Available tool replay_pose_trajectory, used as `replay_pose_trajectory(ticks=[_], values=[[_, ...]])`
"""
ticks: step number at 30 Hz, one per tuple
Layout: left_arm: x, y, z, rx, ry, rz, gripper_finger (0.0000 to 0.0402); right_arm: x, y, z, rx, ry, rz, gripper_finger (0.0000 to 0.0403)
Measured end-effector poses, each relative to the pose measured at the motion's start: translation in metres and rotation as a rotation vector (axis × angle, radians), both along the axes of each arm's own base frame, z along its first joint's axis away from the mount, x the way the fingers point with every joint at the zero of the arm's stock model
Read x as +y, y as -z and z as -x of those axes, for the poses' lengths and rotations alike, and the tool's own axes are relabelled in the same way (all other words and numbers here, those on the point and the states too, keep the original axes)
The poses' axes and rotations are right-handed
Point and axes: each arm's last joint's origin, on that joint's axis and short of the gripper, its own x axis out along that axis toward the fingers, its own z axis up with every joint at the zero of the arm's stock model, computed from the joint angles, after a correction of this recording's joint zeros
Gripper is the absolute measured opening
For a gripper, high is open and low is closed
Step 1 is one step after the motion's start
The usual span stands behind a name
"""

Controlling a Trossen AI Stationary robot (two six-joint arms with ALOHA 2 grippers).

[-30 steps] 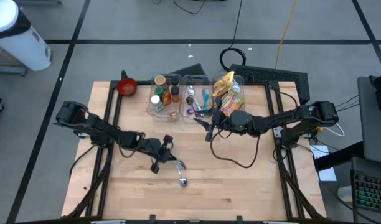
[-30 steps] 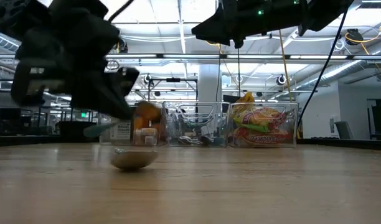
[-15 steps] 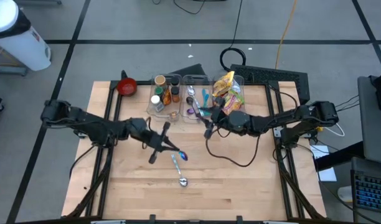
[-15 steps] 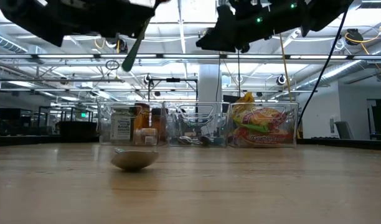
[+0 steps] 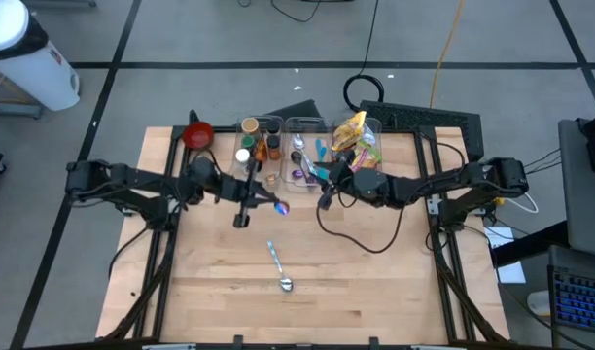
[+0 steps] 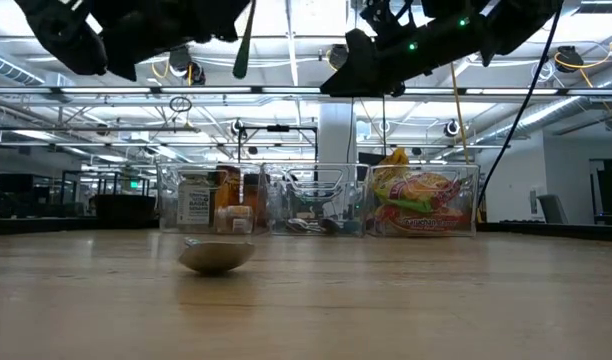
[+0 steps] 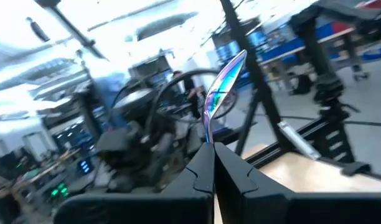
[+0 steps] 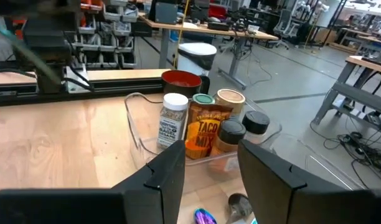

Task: Pick & Place Food Item
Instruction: Put the purple green spoon into the middle transparent bin

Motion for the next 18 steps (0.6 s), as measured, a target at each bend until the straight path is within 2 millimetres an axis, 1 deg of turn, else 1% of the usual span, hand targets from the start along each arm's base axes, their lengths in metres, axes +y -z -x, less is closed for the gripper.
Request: replay_pose_trajectory(ticks=[2, 4, 7, 9, 12, 14, 18], values=[[0.007, 0.001, 0.0, 0.006, -0.029, 0.008, 0.0, 0.001, 0.0, 0.0, 0.0, -0.033, 0.0, 0.0144], [0.014, 0.002, -0.001, -0.007, -0.045, 0.037, 0.0, 0.003, -0.001, -0.002, -0.012, -0.121, -0.009, 0.0152], [0.021, 0.007, -0.005, -0.025, -0.049, 0.096, 0.0, 0.006, 0.004, -0.012, -0.063, -0.252, 0.015, 0.0173], [0.023, 0.012, -0.01, -0.035, -0.042, 0.13, 0.0, 0.009, 0.008, -0.017, -0.088, -0.298, 0.033, 0.0191], [0.022, 0.019, -0.015, -0.078, -0.016, 0.151, 0.0, 0.011, 0.011, -0.025, -0.185, -0.326, 0.058, 0.0219], [0.024, 0.023, -0.017, -0.094, -0.01, 0.163, 0.0, 0.011, 0.016, -0.029, -0.205, -0.327, 0.071, 0.0233], [0.025, 0.029, -0.02, -0.111, 0.001, 0.187, 0.0, 0.011, 0.018, -0.036, -0.249, -0.348, 0.079, 0.0242]])
